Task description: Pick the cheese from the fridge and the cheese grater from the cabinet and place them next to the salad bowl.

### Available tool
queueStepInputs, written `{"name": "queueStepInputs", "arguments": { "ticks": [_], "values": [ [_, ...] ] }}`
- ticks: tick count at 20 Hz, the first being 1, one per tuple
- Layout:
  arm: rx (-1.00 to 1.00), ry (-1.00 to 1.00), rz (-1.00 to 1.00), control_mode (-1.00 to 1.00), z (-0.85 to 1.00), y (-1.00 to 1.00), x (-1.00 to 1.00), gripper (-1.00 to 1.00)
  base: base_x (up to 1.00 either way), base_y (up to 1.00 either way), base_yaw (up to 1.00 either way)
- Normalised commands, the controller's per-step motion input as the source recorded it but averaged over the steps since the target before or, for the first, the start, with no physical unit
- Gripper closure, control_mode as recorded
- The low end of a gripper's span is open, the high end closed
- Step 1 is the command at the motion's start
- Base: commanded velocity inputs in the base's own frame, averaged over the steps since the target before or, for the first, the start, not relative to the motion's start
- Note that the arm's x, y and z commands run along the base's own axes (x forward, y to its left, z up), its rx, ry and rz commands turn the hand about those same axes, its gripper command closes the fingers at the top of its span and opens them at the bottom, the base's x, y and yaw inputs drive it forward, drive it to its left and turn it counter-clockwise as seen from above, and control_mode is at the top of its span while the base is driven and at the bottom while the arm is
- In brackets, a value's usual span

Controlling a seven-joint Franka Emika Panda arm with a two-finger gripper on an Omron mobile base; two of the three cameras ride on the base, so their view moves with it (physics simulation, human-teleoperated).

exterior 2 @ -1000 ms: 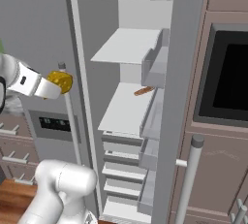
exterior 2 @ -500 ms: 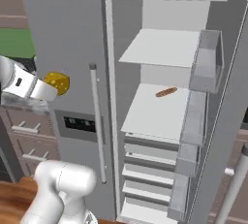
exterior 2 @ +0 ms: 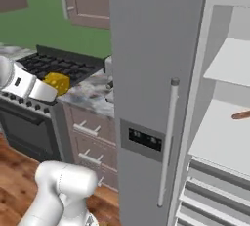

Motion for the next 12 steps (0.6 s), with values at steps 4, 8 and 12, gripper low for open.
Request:
{"name": "queueStepInputs", "arguments": {
  "ticks": [4, 8, 12],
  "values": [
    [0.00, 0.00, 0.00, 1.00, 0.00, 0.00, 0.00, 1.00, -0.39, 0.52, 0.60],
    [0.00, 0.00, 0.00, 1.00, 0.00, 0.00, 0.00, 1.00, -0.21, 0.53, 0.60],
    [0.00, 0.00, 0.00, 1.00, 0.00, 0.00, 0.00, 1.00, -0.04, 0.62, 0.56]
  ]
}}
